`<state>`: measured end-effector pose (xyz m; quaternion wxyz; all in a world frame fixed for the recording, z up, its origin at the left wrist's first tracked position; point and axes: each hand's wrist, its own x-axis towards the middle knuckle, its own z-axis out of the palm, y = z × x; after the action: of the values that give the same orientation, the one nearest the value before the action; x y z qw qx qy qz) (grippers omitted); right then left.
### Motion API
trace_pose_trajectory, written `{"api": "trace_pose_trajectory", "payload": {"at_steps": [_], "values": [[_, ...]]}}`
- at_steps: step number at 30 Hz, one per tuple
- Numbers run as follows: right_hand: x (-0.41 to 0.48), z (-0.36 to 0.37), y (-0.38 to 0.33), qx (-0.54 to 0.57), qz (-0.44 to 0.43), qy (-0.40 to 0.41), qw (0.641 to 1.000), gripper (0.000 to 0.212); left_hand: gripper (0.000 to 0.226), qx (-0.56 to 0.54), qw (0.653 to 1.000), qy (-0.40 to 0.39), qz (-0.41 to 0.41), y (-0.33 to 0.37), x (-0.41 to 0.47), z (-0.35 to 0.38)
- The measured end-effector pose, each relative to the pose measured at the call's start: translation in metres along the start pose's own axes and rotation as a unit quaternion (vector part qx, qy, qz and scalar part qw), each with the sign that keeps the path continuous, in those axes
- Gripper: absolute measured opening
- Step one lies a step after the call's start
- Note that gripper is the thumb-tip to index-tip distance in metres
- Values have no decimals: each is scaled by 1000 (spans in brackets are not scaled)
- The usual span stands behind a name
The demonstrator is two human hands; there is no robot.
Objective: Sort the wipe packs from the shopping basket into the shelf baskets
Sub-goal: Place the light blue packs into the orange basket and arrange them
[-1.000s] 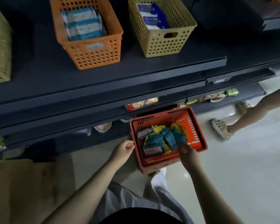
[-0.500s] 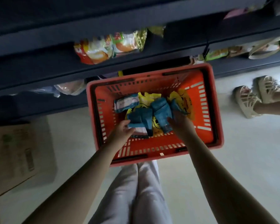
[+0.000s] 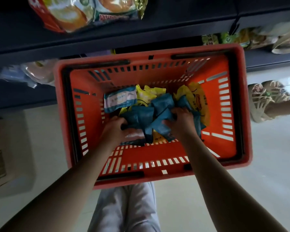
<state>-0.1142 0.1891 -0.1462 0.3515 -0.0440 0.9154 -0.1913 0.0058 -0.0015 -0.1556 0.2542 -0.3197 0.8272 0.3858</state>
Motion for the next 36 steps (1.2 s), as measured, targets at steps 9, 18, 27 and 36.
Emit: {"api": "trace_pose_trajectory", "payload": {"at_steps": [9, 18, 27, 36], "values": [[-71, -110, -67, 380, -71, 66, 920, 17, 28, -184, 973, 133, 41, 81, -68, -83], [-226, -312, -203, 394, -174, 60, 901, 65, 15, -482, 873, 47, 53, 221, -225, -266], [-312, -343, -306, 619, -187, -63, 760, 52, 14, -548, 819, 69, 158, 236, -305, -403], [-333, -305, -435, 743, -153, -46, 650, 46, 22, -558, 805, 40, 197, 178, -312, -537]]}}
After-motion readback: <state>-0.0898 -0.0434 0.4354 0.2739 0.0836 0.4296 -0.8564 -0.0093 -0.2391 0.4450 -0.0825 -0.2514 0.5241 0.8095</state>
